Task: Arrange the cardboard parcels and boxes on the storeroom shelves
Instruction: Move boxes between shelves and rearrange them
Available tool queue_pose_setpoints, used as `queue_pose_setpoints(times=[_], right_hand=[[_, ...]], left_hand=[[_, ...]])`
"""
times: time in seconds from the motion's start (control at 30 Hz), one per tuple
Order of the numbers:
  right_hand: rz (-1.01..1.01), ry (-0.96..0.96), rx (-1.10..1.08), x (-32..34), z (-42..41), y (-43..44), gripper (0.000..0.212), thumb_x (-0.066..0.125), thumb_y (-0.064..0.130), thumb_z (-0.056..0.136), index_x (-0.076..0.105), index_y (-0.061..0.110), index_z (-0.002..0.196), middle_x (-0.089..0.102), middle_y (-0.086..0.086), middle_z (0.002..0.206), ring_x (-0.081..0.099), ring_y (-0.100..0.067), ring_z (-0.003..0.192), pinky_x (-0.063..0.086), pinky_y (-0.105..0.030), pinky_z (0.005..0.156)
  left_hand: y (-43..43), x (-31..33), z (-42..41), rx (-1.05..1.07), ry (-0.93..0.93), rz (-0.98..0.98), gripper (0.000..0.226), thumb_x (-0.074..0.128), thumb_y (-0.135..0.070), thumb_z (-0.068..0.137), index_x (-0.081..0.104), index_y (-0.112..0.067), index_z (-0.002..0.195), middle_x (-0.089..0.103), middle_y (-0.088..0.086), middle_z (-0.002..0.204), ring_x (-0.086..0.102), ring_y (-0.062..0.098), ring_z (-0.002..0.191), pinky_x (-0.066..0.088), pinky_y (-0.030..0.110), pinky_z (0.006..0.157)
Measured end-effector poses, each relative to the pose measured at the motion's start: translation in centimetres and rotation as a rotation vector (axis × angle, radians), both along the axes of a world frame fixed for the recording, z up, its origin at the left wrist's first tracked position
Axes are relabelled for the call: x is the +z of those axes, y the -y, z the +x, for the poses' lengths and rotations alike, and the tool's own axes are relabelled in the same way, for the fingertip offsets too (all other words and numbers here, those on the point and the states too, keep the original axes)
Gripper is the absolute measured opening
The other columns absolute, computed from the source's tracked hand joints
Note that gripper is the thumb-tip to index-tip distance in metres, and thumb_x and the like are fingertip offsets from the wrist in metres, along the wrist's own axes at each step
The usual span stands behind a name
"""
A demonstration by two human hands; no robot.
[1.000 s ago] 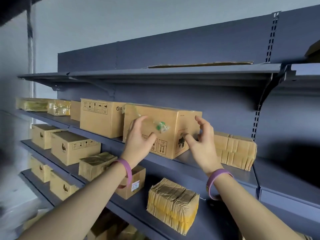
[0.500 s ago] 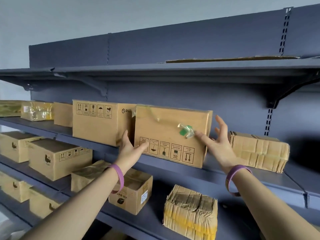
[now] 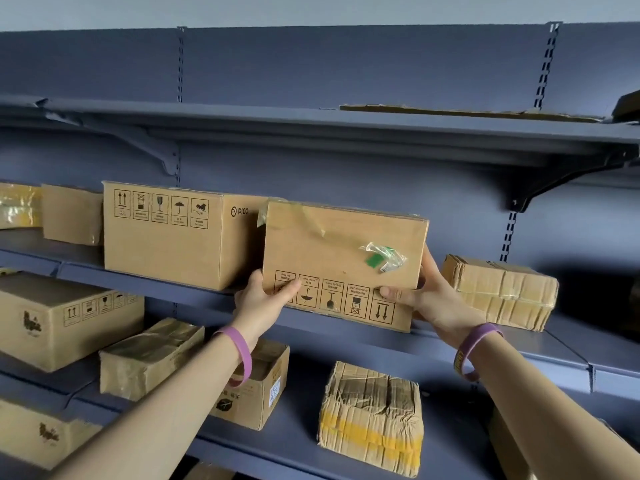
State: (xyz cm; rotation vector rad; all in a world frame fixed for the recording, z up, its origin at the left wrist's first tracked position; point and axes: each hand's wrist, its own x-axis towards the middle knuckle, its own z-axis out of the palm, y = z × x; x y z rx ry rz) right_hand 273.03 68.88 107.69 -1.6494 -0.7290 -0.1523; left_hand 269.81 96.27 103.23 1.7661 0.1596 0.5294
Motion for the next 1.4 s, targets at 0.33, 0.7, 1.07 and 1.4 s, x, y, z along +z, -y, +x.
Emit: queue_pose_setpoints(times=[0.33, 0.7, 1.07, 1.4], right_hand=[[-0.006, -0.026, 0.041, -0.1, -4.5, 1.0, 0.106, 0.085, 0.012, 0.069, 0.027, 0.045, 0.151, 0.069, 0.004, 0.124, 0.069, -0.021, 0.109, 0.061, -0.045, 0.078], [0.099, -0.004, 0.23, -0.1, -15.4, 5.3, 0.099, 0.076, -0.005, 0.075, 0.03, 0.041, 0.151, 0.072, 0.012, 0.114, 0.072, -0.021, 0.103, 0.061, -0.04, 0.074], [0.071, 0.072, 0.312, -1.9, -24.2, 7.5, 0.126, 0.097, 0.046, 0.047, 0.019, 0.068, 0.143, 0.035, 0.025, 0.147, 0.054, -0.028, 0.129, 0.055, -0.048, 0.096], [-0.007, 0.102, 0.281, -0.4, -26.5, 6.9, 0.094, 0.066, 0.076, 0.071, 0.019, 0.057, 0.15, 0.033, 0.028, 0.15, 0.042, -0.004, 0.137, 0.048, -0.028, 0.098]], left_hand=[[1.0, -0.8, -5.5, -0.074, 0.207, -0.299, 0.033, 0.07, -0.012, 0.092, 0.058, -0.022, 0.121, 0.07, -0.006, 0.115, 0.063, 0.009, 0.108, 0.05, 0.033, 0.096], [6.2, -1.8, -17.8, -0.257, 0.374, -0.741, 0.061, 0.086, -0.022, 0.07, 0.057, -0.021, 0.124, 0.067, 0.014, 0.129, 0.066, 0.032, 0.117, 0.057, 0.044, 0.087], [10.1, -1.4, -28.9, -0.141, 0.517, -0.945, 0.042, 0.058, -0.044, 0.09, 0.058, -0.027, 0.128, 0.066, 0.01, 0.129, 0.061, 0.028, 0.117, 0.052, 0.049, 0.083], [7.3, -0.9, -35.6, 0.013, 0.636, -0.976, 0.045, 0.061, -0.05, 0.087, 0.063, -0.028, 0.126, 0.073, 0.006, 0.119, 0.065, 0.026, 0.113, 0.051, 0.047, 0.086]])
